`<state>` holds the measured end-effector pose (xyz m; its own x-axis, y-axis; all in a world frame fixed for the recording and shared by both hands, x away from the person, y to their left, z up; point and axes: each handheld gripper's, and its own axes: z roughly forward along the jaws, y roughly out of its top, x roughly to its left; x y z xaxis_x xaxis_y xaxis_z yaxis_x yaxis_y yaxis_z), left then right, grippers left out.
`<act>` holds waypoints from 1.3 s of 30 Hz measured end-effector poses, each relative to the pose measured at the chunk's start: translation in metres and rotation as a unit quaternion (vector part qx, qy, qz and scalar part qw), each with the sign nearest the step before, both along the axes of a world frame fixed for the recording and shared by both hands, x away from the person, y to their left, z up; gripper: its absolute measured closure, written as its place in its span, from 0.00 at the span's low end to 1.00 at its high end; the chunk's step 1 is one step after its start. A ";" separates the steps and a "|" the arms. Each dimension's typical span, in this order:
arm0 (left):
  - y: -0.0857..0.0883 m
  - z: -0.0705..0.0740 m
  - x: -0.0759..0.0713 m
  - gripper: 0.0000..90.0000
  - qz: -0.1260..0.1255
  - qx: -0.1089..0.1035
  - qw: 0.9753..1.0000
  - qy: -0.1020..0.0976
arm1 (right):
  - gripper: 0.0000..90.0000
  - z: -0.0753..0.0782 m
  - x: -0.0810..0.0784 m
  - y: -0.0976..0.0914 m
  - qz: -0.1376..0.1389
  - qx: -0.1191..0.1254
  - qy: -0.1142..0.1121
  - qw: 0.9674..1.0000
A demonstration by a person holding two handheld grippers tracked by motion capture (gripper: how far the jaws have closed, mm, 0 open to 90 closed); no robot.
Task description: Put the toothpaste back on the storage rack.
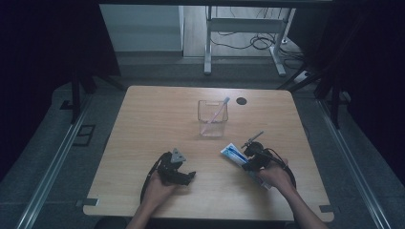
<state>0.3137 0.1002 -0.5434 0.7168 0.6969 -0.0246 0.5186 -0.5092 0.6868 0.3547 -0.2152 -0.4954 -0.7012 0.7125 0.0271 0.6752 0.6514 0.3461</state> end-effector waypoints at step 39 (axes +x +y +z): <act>0.000 0.000 0.000 0.15 -0.001 0.001 1.000 -0.002 | 0.81 0.062 -0.001 -0.001 0.013 0.089 -0.082 0.992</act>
